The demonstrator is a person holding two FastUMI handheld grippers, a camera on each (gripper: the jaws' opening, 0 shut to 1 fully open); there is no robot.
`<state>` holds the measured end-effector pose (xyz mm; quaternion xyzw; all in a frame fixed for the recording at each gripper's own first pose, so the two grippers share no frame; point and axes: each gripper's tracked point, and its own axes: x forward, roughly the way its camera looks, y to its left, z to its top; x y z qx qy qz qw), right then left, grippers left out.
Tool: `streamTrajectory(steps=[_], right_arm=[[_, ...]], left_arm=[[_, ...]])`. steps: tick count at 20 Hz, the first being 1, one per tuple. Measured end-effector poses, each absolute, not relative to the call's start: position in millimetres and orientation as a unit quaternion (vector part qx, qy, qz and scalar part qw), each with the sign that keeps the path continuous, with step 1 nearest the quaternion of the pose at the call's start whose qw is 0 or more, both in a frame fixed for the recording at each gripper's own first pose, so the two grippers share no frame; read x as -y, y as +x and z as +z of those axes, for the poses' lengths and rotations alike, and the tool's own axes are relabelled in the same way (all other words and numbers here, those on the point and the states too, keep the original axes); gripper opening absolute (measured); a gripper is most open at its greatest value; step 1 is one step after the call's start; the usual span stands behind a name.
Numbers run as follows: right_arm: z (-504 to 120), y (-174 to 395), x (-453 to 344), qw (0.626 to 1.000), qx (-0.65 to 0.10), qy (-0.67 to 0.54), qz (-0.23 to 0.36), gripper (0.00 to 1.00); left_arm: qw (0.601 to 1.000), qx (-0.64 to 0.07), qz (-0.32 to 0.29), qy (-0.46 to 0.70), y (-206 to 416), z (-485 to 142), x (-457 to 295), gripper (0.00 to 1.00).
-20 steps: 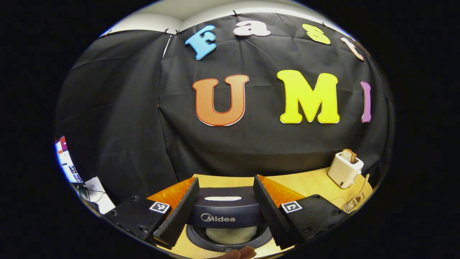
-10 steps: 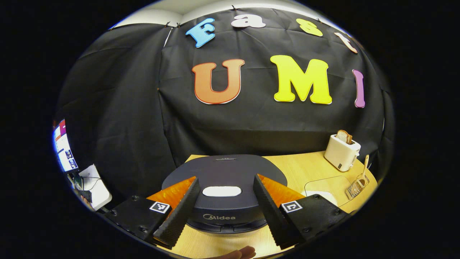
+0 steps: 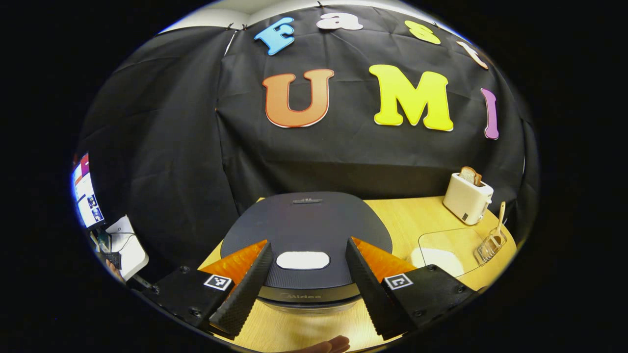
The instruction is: Close the left gripper, press the button to open the rice cooker; take a wooden spoon from the chopstick holder with the right hand, scoop a spoonful of rice and pour it into the rice cooker, then put the wooden spoon back into the chopstick holder.
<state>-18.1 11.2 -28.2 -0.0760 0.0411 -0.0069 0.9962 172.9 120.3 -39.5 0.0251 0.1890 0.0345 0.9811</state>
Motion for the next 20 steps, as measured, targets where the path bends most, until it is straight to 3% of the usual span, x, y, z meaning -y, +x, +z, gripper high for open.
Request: streamTrajectory(steps=[9,11,13,20], right_arm=[[-38,-23,-31,0.994,-0.049,-0.095,0.024,0.98],[-42,-23,-32,0.994,-0.055,-0.092,0.029,0.94],[-44,-22,-32,0.994,-0.059,-0.09,0.03,0.97],[-37,-28,-44,0.993,-0.049,-0.098,0.042,0.94]], left_arm=[[0.989,-0.141,0.036,0.025,169,-39,-121,0.97],[0.991,-0.125,0.037,0.027,169,-38,-121,0.97],[0.994,-0.101,0.036,0.03,169,-37,-120,0.97],[0.998,-0.036,0.03,0.028,170,-43,-120,0.96]])
